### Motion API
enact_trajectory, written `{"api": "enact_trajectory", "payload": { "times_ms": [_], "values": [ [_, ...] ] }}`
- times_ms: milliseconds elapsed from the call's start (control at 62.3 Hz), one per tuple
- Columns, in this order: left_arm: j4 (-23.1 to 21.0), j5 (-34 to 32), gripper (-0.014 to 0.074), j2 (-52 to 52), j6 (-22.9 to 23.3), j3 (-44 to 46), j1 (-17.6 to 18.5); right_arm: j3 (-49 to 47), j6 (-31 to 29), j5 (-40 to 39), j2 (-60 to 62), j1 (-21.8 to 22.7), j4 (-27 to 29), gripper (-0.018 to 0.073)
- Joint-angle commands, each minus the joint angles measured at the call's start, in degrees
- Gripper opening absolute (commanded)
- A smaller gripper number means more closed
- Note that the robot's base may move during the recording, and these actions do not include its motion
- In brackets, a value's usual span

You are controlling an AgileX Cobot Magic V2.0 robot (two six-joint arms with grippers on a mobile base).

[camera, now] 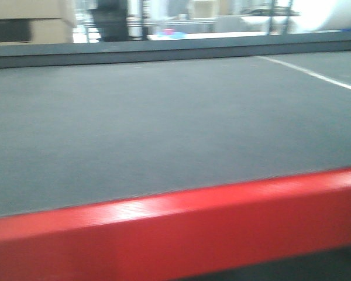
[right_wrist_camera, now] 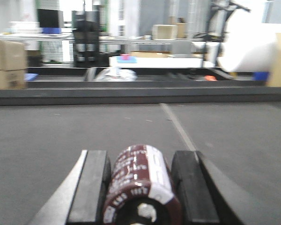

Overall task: Place cylindrical capacitor in blue bin on shelf
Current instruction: 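Drive the base to the steel shelf of blue bins holding both objects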

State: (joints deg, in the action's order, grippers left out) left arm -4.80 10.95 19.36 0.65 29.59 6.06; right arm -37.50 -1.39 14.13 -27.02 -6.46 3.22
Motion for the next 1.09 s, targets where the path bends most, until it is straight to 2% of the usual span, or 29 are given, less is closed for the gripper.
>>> {"api": "enact_trajectory", "payload": {
  "times_ms": [0, 1076],
  "values": [
    [0.07, -1.30, -0.0111, -0.22, -0.06, 0.05, -0.16, 0.13, -0.23, -1.73, 0.44, -0.02, -0.49, -0.0163],
    [0.07, -1.30, -0.0111, -0.22, -0.06, 0.05, -0.16, 0.13, -0.23, -1.73, 0.44, -0.02, -0.49, -0.0163]
  ]
}}
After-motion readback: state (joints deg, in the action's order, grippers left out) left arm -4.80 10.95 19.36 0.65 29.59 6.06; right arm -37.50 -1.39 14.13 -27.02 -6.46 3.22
